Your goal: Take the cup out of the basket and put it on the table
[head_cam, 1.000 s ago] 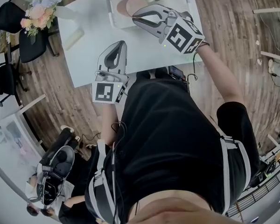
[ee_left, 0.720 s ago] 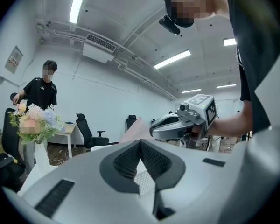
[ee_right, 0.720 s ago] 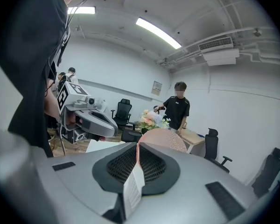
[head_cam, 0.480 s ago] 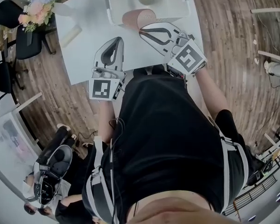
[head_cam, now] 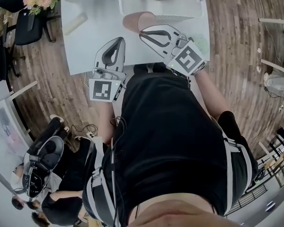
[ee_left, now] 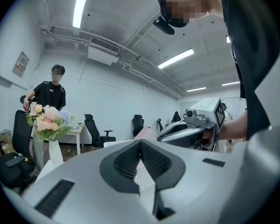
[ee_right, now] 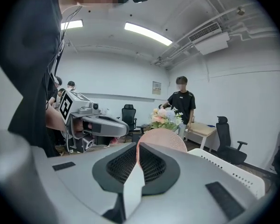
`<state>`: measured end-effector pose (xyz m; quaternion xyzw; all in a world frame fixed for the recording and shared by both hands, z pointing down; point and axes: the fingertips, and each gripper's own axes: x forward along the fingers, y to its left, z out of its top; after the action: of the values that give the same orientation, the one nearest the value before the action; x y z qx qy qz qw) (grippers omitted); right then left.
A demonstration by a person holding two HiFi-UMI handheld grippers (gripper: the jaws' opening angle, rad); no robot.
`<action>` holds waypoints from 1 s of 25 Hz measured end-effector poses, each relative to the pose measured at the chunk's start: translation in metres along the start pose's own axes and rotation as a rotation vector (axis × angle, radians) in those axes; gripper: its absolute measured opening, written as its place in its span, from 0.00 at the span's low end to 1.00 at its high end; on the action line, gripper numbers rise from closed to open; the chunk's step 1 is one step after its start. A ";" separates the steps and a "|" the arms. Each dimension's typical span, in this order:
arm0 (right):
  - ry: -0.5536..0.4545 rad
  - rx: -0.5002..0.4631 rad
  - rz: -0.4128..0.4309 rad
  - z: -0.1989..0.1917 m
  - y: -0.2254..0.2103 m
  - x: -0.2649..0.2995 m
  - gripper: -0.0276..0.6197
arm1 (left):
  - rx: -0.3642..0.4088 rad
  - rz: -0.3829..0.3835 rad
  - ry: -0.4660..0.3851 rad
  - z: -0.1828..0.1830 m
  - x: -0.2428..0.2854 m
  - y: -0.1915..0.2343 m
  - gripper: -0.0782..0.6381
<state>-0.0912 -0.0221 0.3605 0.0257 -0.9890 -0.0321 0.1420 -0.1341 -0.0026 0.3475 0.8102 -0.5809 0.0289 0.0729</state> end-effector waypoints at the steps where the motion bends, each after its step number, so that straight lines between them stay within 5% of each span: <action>1: 0.006 0.003 0.016 -0.002 0.004 0.008 0.09 | -0.004 0.014 0.000 -0.001 -0.006 0.005 0.14; 7: 0.133 -0.094 0.119 -0.031 0.030 0.057 0.09 | -0.036 0.133 0.013 -0.014 -0.038 0.025 0.14; 16: 0.404 -0.206 0.291 -0.123 0.069 0.123 0.09 | -0.061 0.266 0.014 -0.024 -0.078 0.038 0.14; 25: 0.605 -0.285 0.376 -0.194 0.098 0.162 0.09 | -0.097 0.325 0.043 -0.043 -0.104 0.041 0.14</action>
<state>-0.1956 0.0555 0.5986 -0.1677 -0.8756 -0.1338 0.4328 -0.2052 0.0884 0.3794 0.7003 -0.7033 0.0293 0.1187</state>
